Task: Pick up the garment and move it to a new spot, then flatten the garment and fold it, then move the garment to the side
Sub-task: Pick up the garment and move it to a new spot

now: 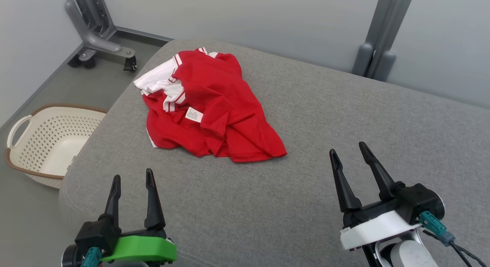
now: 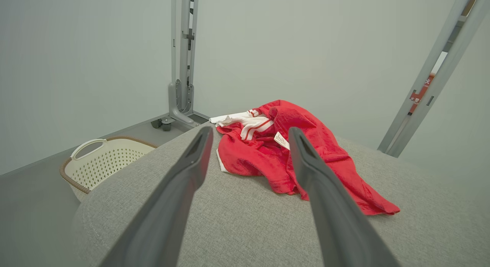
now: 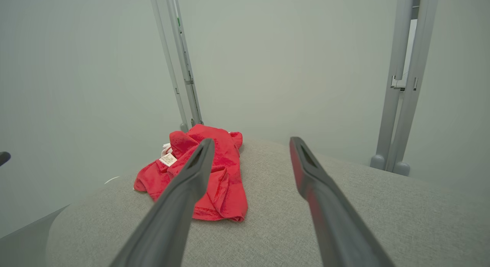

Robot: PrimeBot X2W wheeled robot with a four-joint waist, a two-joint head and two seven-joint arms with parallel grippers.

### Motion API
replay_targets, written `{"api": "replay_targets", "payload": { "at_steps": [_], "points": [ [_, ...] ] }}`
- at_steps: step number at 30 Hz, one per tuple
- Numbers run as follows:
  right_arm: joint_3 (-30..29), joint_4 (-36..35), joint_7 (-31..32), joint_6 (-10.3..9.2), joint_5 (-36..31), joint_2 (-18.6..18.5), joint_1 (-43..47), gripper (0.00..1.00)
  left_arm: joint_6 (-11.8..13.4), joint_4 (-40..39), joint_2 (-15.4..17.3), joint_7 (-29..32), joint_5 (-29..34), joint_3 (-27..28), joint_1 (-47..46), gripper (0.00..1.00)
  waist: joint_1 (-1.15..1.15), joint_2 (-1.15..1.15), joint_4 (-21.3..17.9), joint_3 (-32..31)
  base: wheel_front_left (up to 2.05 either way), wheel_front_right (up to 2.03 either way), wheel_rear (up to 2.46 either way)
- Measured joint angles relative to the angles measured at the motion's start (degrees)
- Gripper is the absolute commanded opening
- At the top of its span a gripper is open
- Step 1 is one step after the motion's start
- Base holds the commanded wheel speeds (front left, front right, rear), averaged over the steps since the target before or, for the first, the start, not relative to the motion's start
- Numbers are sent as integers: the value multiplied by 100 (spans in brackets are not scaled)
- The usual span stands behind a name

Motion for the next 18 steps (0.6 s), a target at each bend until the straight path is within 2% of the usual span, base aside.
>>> {"api": "replay_targets", "payload": {
  "at_steps": [8, 18],
  "points": [
    [109, 100, 0, 0, 108, 1, 2, 100, -9, -79, 1, 0, -207, 135, 12, 100, 0, 0, 51, -43, 0, 0, 0],
    [38, 10, 0, 3, -43, 4, -139, 100, -91, -49, 2, 0, 123, 469, -215, 100, 0, 0, -220, 236, 0, 0, 0]
  ]
}}
